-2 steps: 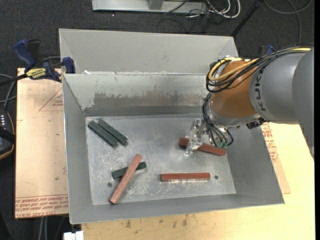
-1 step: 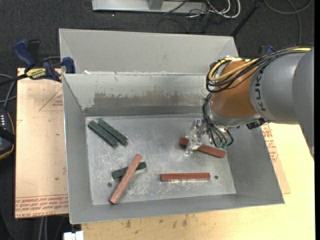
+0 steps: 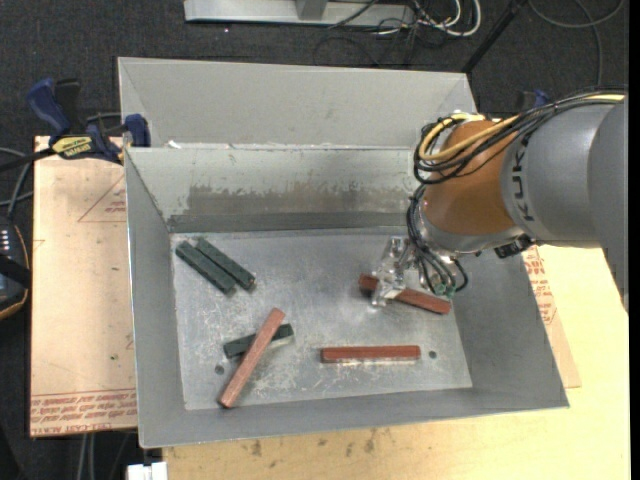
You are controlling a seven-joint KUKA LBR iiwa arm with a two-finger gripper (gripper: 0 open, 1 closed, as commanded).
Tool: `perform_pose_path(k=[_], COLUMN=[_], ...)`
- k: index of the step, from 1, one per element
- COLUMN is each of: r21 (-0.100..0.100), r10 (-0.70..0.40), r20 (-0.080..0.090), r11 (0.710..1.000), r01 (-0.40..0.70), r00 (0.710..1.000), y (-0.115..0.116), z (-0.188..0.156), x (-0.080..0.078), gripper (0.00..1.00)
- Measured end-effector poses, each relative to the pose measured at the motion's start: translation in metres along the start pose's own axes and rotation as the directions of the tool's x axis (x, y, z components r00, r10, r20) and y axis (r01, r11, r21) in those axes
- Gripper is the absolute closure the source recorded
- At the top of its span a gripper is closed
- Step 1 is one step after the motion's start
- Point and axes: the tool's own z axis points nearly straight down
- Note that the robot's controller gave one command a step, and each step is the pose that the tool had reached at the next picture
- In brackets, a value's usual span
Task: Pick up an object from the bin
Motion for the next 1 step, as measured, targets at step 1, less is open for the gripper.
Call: perform_pose_path(k=[1], r21=[0.001], r10=[-0.002], r20=[-0.009], r11=[1.000], r01=[0.002], r00=[1.000], y=[-0.0001], z=[-0.0072], x=[0.0006], gripper=[1.00])
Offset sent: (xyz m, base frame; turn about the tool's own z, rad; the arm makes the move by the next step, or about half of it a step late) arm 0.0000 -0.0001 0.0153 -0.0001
